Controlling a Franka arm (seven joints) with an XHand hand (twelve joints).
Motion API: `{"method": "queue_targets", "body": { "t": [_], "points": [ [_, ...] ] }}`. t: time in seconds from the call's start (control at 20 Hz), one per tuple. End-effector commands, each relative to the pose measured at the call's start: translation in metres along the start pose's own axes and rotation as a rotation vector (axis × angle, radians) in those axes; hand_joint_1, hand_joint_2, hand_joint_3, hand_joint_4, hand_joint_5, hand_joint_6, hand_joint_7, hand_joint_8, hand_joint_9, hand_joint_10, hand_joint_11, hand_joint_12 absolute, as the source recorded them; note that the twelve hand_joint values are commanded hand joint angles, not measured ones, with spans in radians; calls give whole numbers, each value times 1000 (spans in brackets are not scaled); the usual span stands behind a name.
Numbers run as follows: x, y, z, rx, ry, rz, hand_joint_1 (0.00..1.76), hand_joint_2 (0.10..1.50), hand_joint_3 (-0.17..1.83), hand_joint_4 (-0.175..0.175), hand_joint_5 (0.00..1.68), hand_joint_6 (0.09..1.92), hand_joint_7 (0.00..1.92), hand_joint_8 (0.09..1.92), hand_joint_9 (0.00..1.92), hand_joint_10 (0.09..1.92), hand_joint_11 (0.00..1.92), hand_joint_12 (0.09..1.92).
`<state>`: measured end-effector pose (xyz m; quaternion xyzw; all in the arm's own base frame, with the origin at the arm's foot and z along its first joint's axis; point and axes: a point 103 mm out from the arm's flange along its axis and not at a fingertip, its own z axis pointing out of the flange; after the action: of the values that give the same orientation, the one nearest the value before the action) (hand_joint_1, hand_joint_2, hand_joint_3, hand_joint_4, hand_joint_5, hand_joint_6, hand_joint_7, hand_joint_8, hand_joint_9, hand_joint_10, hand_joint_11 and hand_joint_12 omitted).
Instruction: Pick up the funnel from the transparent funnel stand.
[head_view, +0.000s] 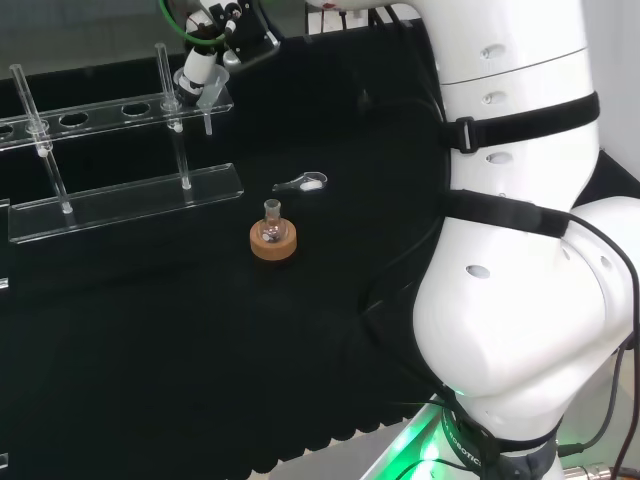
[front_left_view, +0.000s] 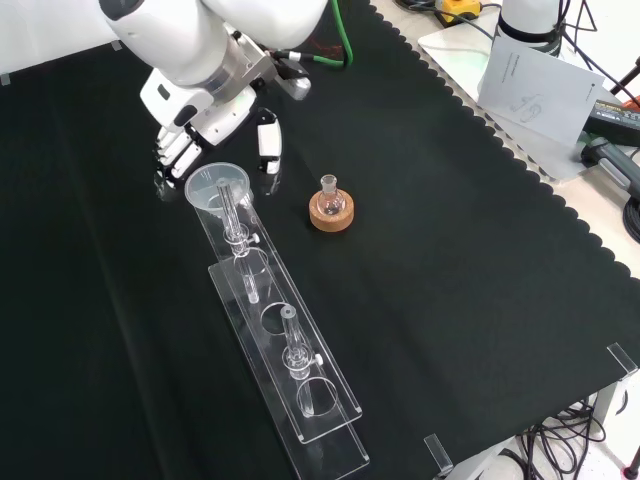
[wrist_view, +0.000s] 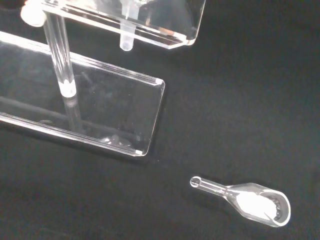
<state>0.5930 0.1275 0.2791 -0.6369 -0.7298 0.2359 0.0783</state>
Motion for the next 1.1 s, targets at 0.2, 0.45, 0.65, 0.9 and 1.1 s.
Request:
{"method": "queue_targets", "body": {
  "t": [0.2, 0.45, 0.65, 0.9, 1.1],
  "points": [
    [-1, 9, 9, 0, -4, -5, 610, 733, 232, -37, 175, 87, 32, 731, 272, 849, 394, 1463],
    [-2, 9, 10, 1, -7, -4, 620, 729, 258, -37, 222, 87, 86, 750, 360, 793, 408, 1449],
    [-3, 11, 11, 0, -10, -4, 624, 729, 297, -40, 319, 87, 184, 744, 503, 709, 414, 1438],
    [-2, 14, 12, 3, -27, -4, 625, 730, 335, -43, 370, 87, 281, 739, 643, 642, 419, 1421],
    [0, 12, 10, -54, -47, -4, 625, 731, 349, -45, 386, 87, 314, 741, 706, 628, 425, 1411]
  ]
}}
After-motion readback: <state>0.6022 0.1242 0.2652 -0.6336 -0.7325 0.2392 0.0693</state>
